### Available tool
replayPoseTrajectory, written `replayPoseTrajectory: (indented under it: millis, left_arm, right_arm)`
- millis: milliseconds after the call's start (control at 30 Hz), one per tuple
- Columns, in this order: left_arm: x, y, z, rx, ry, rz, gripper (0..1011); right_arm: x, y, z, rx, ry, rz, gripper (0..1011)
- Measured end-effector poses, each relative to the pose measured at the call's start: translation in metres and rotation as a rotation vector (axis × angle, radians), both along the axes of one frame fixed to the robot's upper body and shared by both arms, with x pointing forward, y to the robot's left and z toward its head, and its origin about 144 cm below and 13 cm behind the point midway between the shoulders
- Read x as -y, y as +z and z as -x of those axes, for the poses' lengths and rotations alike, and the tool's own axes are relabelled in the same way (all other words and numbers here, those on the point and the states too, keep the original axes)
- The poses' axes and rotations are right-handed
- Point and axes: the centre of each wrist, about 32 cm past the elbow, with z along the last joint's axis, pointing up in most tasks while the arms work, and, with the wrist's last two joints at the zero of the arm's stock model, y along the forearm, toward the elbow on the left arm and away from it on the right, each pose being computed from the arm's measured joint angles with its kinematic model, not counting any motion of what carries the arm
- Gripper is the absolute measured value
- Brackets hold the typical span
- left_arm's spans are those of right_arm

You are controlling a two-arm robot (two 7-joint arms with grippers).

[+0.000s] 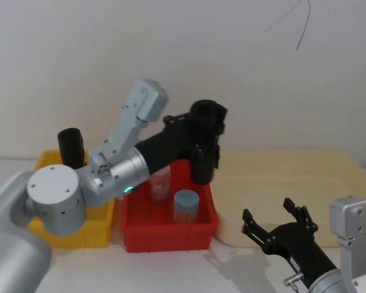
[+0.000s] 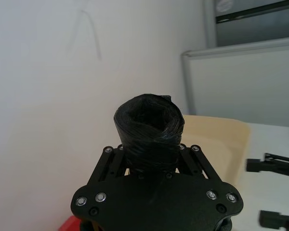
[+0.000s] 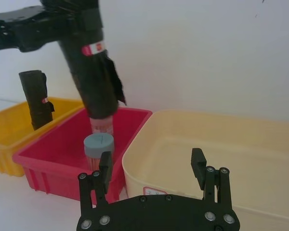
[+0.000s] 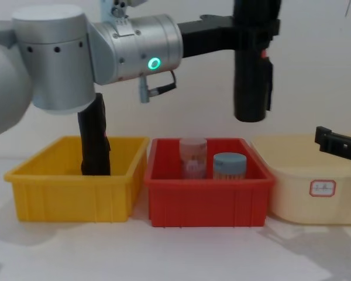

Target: Pick up the garbage bag with the one hand and transfer it to the other hand.

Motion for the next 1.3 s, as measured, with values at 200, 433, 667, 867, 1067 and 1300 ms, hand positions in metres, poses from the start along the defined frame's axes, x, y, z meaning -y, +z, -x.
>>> replayPoseTrajectory:
  millis: [200, 433, 667, 867, 1067, 1300]
  left_arm:
    - [0.012, -0.003, -0.008, -0.02, -0.07, -0.007, 375]
    - [0.021, -0.005, -0.014, -0.034, -0.117, -0.012, 375]
    - [0.026, -0.006, -0.017, -0.041, -0.146, -0.016, 375]
    - [0.028, -0.007, -0.018, -0.044, -0.158, -0.017, 375]
    - [0.029, -0.007, -0.019, -0.046, -0.167, -0.018, 375]
    - [0.03, -0.007, -0.019, -0.048, -0.172, -0.02, 375]
  right_arm:
    - [0.0, 0.0, 0.0, 0.0, 0.0, 0.0, 1002]
    - [-0.001, 0.003, 0.0, 0.004, -0.002, 0.002, 1001]
    - [-0.008, 0.009, 0.001, 0.005, -0.005, 0.007, 1001]
    - [-0.017, 0.014, -0.002, 0.012, 0.002, 0.011, 1002]
    - [-0.026, 0.018, -0.009, 0.017, 0.016, 0.014, 1001]
    - [-0.034, 0.022, -0.021, 0.018, 0.033, 0.019, 1002]
